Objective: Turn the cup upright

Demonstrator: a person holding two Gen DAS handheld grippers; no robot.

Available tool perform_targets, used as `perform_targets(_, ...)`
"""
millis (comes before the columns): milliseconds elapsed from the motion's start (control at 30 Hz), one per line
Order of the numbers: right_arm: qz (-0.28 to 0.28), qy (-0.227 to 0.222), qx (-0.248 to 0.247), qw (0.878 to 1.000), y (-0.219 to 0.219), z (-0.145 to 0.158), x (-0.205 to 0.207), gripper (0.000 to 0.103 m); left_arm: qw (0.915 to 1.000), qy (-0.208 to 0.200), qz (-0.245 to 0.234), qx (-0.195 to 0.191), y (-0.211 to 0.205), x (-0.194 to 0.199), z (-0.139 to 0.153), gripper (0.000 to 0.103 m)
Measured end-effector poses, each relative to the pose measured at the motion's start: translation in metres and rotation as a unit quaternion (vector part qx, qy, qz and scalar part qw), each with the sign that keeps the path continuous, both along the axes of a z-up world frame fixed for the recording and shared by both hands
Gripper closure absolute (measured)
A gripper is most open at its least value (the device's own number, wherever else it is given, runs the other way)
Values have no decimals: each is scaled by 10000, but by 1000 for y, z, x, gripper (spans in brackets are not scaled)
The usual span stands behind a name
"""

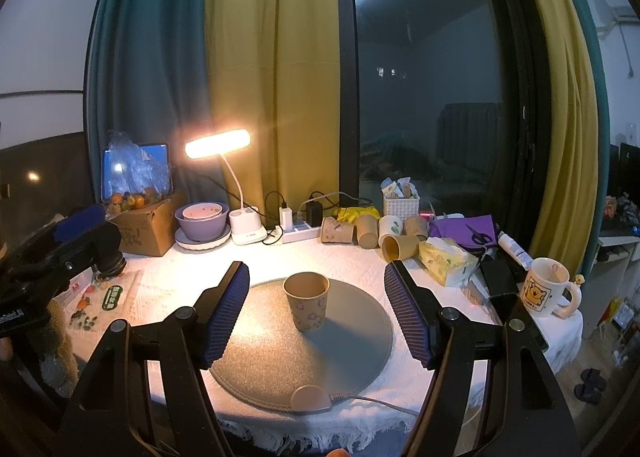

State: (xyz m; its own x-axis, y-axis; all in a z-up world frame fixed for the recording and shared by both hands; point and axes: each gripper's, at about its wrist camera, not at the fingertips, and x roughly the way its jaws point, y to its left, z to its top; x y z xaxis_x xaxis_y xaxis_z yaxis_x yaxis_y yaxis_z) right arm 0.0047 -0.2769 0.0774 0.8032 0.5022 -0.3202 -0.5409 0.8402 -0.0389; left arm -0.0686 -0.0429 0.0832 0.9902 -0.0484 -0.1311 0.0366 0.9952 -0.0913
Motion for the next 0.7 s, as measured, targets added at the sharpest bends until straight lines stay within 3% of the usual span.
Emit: perform_targets(700,-37,18,8,10000,4,-1,-2,30,10000,4,13,-14,-2,-1,-1,10)
